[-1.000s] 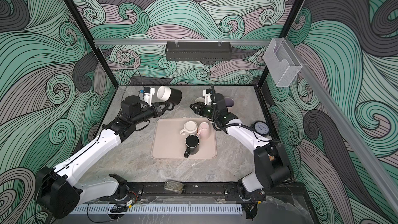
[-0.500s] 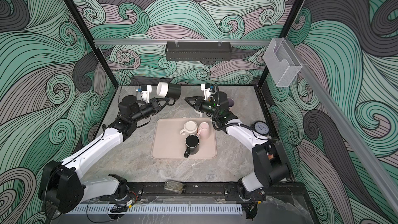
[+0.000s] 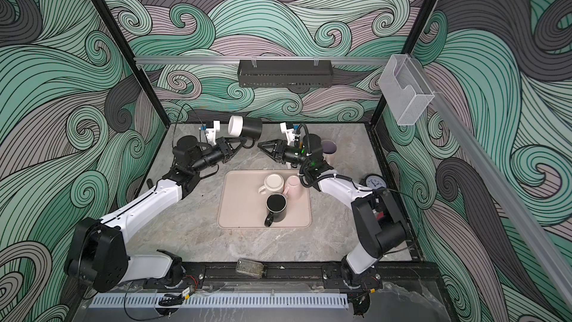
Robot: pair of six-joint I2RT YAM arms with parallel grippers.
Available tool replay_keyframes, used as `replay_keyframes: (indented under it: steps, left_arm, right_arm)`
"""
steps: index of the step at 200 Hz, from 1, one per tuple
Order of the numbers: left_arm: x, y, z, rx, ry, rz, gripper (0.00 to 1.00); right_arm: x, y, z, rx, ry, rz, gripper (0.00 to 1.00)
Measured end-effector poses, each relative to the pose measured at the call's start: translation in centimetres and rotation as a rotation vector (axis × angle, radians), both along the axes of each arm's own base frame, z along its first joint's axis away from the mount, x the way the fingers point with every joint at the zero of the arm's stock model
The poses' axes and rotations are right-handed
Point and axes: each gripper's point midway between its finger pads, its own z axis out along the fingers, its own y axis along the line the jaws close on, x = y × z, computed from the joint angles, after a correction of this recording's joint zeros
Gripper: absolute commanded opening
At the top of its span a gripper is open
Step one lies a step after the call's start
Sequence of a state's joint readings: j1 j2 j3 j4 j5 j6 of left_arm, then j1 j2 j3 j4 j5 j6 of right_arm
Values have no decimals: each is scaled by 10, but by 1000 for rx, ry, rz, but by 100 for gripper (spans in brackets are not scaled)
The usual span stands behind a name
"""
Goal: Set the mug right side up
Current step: 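Grasp the black-and-white mug's rim with the right gripper beside the left gripper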
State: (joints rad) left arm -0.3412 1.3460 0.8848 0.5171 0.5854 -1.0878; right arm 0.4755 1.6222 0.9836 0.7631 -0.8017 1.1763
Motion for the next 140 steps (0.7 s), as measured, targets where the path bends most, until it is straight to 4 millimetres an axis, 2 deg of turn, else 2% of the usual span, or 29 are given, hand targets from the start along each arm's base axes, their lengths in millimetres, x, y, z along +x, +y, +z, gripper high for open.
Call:
replay_keyframes:
  steps: [48, 96, 140]
  left_arm:
    - [5, -6, -1, -50, 19, -30, 0]
    - [0, -12, 8, -73, -9, -48, 0]
    - [1, -18, 7, -80, -18, -52, 0]
  right_arm:
    - [8, 10, -7, 42, 50, 22, 40]
    - [16, 14, 10, 123, 43, 32, 33]
    - [21, 16, 12, 170, 74, 40, 28]
